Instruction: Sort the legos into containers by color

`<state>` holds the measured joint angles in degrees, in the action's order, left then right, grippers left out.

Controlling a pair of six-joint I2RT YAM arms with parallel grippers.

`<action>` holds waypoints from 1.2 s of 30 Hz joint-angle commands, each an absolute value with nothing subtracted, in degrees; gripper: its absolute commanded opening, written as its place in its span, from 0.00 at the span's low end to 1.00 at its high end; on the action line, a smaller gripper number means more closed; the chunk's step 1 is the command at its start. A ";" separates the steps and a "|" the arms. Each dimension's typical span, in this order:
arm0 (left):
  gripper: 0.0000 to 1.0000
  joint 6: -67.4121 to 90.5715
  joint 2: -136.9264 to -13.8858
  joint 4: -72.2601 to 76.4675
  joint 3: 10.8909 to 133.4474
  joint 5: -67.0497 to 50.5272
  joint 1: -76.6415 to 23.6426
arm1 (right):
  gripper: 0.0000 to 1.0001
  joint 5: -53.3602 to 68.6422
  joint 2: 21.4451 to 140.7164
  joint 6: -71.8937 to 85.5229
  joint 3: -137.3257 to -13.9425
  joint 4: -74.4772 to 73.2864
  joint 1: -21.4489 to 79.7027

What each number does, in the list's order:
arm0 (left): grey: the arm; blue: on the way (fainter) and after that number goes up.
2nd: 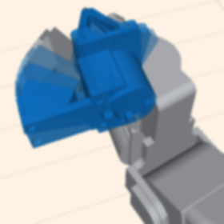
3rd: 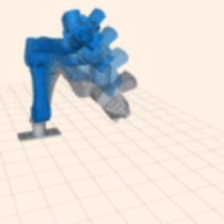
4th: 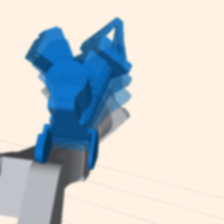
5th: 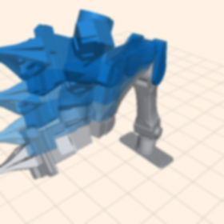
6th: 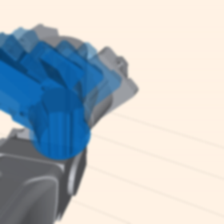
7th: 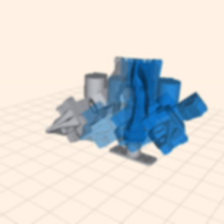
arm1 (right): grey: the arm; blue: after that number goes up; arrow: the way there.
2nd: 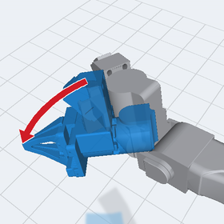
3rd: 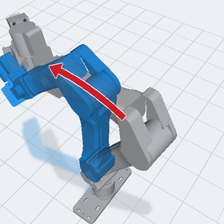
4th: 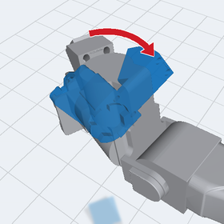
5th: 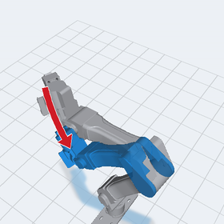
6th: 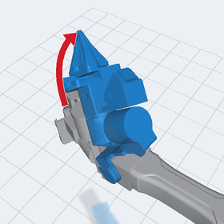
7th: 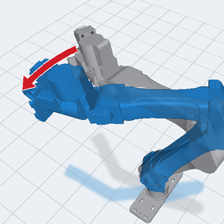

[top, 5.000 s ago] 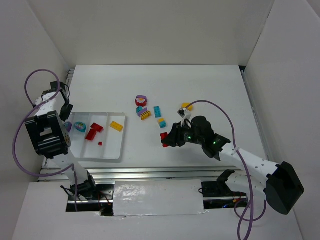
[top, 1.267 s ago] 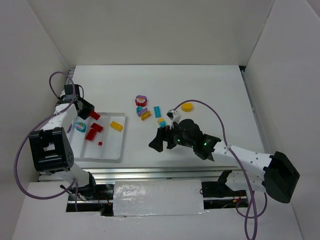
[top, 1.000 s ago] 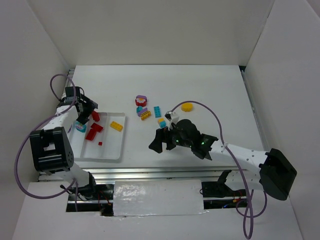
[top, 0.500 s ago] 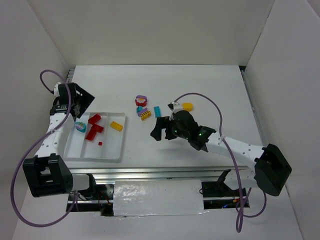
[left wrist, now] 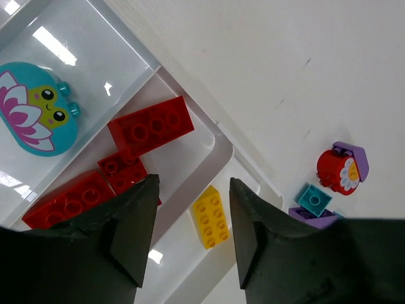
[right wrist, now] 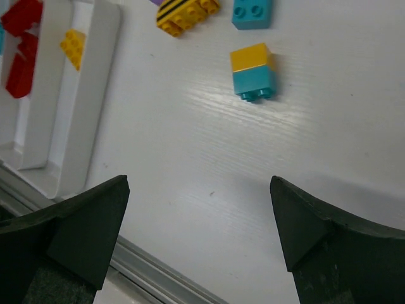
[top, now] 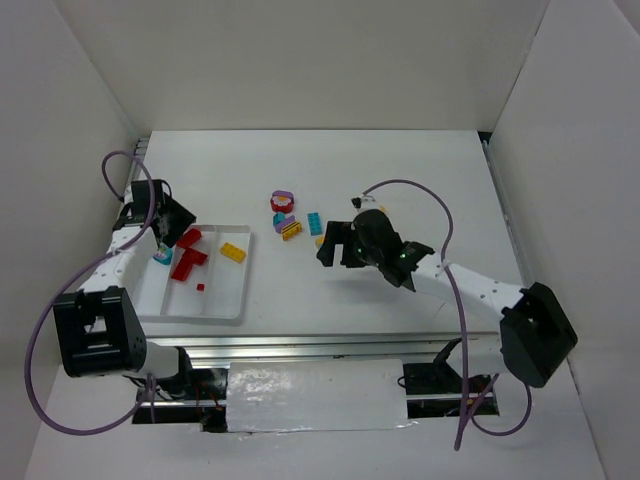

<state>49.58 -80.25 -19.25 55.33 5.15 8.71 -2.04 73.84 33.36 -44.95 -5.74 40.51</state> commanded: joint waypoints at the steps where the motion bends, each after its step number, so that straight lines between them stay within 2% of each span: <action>1: 0.64 48.25 -74.98 -17.66 53.71 4.39 7.91 | 1.00 -6.24 79.87 31.30 -52.61 -11.23 37.90; 5: 0.79 46.77 -67.44 -21.79 52.65 4.31 7.74 | 1.00 -5.54 94.43 25.85 -61.94 -15.89 37.44; 8: 0.90 42.91 -60.05 -25.48 52.03 0.62 7.74 | 0.98 -3.43 101.31 21.98 -67.75 -17.67 37.44; 12: 0.99 33.68 -51.51 -28.03 53.69 -6.14 7.65 | 0.96 -2.90 105.99 19.95 -72.14 -17.49 37.53; 15: 0.99 26.56 -50.80 -33.04 56.68 -11.41 7.65 | 0.86 -2.02 109.33 18.81 -75.57 -18.89 37.44; 16: 0.99 25.15 -50.89 -34.44 56.78 -13.08 7.65 | 0.71 -2.28 110.12 18.90 -76.28 -19.94 37.44; 18: 0.99 24.34 -50.10 -34.46 54.77 -12.66 7.47 | 0.56 -2.11 111.53 19.16 -76.82 -20.22 37.36; 20: 0.99 24.96 -48.17 -31.39 50.91 -13.62 7.56 | 0.54 -1.58 111.27 19.68 -75.25 -18.73 37.44; 29: 1.00 24.17 -49.92 -30.94 50.89 -17.31 7.56 | 0.29 -1.41 111.62 18.28 -74.27 -16.44 37.36; 31: 0.99 23.91 -49.83 -30.68 50.71 -18.89 7.56 | 0.00 -1.06 111.53 18.28 -74.18 -16.61 37.35; 34: 0.99 23.47 -50.18 -29.54 50.19 -22.13 7.56 | 0.00 1.30 107.68 18.81 -70.77 -14.68 37.53; 36: 1.00 22.94 -50.97 -27.87 49.92 -28.89 7.47 | 0.00 4.73 102.61 19.25 -66.91 -13.10 37.53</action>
<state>25.19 -50.30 -31.64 50.26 -20.21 7.68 0.51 109.45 19.40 -71.11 -15.11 37.34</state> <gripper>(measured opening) 0.994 0.446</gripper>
